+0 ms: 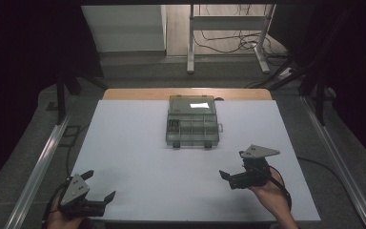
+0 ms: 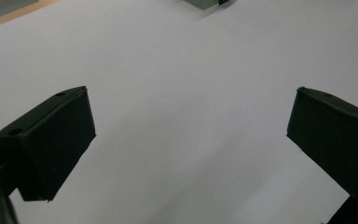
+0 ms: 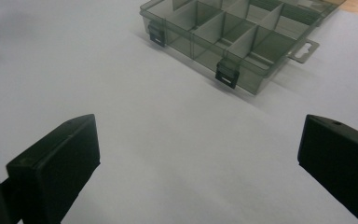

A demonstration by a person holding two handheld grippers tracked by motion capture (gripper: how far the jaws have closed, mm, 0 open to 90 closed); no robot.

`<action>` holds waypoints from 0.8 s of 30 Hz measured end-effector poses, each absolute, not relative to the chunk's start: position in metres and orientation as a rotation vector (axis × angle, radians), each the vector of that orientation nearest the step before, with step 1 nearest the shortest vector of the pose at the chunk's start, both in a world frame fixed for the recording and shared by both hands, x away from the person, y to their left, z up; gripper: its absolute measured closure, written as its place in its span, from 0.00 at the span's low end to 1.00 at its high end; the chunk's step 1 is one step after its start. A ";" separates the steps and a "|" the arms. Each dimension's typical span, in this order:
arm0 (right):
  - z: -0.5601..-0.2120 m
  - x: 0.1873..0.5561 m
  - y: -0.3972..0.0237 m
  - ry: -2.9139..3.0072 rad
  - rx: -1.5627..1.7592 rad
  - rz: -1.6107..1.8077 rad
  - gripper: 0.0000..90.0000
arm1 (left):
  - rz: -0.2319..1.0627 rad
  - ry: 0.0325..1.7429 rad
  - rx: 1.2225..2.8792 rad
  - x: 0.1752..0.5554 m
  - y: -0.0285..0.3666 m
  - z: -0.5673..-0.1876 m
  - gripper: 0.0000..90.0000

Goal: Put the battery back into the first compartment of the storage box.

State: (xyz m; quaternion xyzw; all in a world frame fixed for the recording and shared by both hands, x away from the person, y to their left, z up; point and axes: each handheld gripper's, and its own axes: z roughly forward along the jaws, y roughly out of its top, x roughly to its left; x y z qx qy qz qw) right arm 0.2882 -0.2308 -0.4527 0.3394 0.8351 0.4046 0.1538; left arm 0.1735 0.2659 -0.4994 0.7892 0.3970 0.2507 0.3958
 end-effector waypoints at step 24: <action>-0.453 0.251 -0.279 2.251 1.046 1.134 0.00 | 0.629 1.018 1.990 0.174 0.267 -0.499 0.02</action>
